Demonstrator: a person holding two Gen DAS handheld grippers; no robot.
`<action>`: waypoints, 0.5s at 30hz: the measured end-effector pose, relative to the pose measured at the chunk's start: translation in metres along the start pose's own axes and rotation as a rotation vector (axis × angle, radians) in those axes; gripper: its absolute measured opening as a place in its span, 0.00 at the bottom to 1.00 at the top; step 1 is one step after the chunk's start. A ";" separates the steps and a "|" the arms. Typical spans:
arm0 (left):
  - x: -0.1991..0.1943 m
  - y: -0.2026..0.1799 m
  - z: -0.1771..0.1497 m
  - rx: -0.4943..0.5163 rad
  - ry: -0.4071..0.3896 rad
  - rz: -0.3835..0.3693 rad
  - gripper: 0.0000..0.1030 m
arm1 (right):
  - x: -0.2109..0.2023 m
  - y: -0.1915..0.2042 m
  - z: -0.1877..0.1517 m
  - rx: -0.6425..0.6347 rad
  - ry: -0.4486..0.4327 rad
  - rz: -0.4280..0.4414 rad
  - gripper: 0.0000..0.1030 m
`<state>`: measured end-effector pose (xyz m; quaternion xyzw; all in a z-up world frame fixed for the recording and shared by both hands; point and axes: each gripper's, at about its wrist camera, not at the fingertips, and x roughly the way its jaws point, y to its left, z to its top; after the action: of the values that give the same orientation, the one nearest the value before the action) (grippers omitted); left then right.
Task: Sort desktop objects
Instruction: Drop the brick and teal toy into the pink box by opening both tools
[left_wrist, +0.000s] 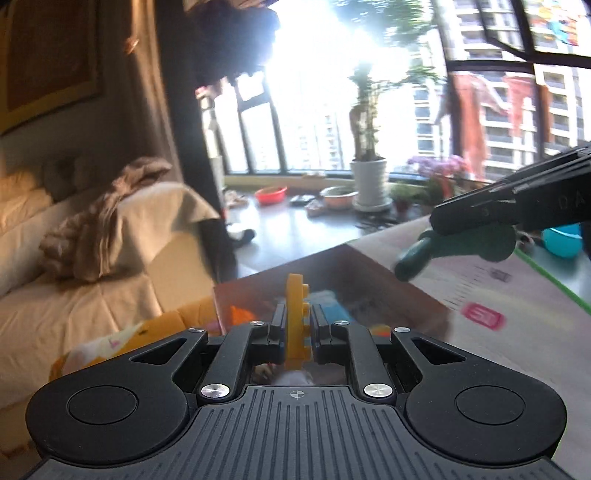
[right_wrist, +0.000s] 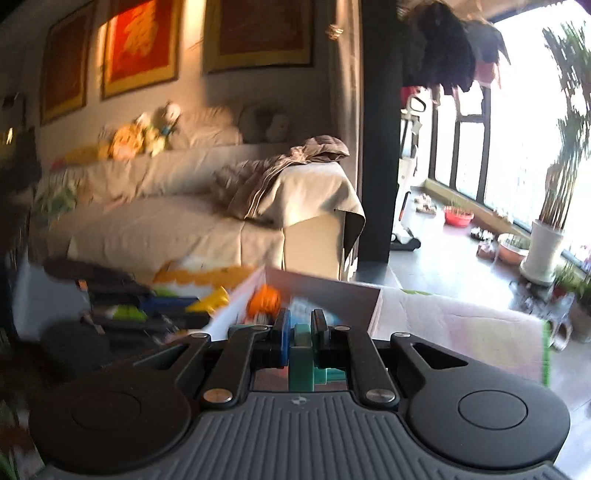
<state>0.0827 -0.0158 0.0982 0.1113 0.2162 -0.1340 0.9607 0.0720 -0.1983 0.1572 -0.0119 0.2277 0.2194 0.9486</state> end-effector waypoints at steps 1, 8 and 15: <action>0.012 0.004 0.000 -0.032 0.021 -0.014 0.18 | 0.014 -0.005 0.005 0.036 -0.001 0.004 0.11; 0.000 0.021 -0.025 -0.083 0.058 -0.016 0.59 | 0.073 -0.034 -0.001 0.183 0.020 -0.070 0.22; -0.026 0.033 -0.075 -0.088 0.151 -0.001 0.75 | 0.042 -0.024 -0.052 0.123 0.029 -0.114 0.49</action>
<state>0.0412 0.0412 0.0484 0.0786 0.2939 -0.1158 0.9455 0.0935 -0.2095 0.0905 0.0303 0.2534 0.1506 0.9551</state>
